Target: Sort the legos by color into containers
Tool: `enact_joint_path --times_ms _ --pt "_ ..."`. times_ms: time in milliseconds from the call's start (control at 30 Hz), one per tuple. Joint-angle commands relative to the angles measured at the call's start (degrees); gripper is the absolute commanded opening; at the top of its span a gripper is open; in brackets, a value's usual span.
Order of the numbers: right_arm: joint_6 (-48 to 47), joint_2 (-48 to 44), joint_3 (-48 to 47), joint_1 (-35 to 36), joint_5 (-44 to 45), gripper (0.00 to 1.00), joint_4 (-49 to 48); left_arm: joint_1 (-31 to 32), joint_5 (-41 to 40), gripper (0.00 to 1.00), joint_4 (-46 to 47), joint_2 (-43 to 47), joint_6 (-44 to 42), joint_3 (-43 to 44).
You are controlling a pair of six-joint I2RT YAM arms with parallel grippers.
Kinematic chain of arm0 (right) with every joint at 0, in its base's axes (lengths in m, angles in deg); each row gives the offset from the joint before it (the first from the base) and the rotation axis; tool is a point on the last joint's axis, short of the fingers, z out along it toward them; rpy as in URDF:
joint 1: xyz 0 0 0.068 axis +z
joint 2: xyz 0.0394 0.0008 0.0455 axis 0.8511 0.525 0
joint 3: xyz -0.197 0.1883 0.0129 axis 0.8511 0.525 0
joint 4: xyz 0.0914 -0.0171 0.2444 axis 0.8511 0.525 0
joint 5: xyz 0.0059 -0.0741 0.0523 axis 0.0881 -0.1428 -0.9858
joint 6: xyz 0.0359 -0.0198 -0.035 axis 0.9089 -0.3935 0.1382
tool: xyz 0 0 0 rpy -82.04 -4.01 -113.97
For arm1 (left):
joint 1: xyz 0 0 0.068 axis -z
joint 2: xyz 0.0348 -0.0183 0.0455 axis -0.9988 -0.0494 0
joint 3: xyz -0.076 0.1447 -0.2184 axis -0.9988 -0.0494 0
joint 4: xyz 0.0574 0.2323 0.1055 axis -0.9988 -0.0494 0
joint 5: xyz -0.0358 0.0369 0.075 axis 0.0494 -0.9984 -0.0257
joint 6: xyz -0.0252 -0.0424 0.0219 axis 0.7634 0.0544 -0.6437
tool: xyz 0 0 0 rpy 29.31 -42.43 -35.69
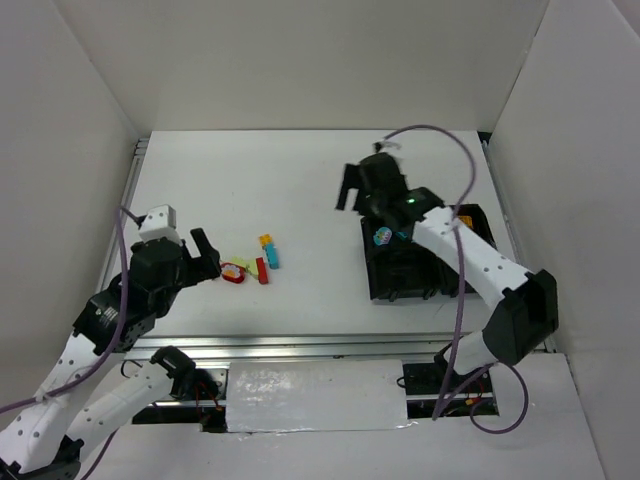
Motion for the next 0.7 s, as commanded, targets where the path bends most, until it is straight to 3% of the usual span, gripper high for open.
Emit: enact_joint_path --times_ms 0,100,133,233,333,667 --pt "1.6 6.9 -2.8 11.1 -2.0 1.00 -0.9 -0.6 -8.5 1.00 -2.7 3.9 4.3 1.6" --pt "4.3 15.6 -7.7 19.4 2.5 0.91 -0.4 -0.7 -7.8 0.99 -1.1 6.7 3.7 0.4" --pt "3.8 17.8 -10.7 22.2 2.6 0.78 -0.3 -0.6 -7.4 1.00 -0.9 7.0 3.5 0.3" --pt "2.9 25.5 -17.3 25.4 2.9 0.63 1.0 -0.6 -6.8 1.00 -1.3 6.1 3.3 0.4" --pt "1.9 33.1 -23.1 26.8 2.3 0.62 3.2 -0.6 -5.4 0.99 -0.9 5.1 2.6 0.4" --pt "0.1 41.2 -28.4 28.0 -0.7 0.58 4.1 -0.5 -3.7 1.00 0.2 4.5 1.3 0.1"
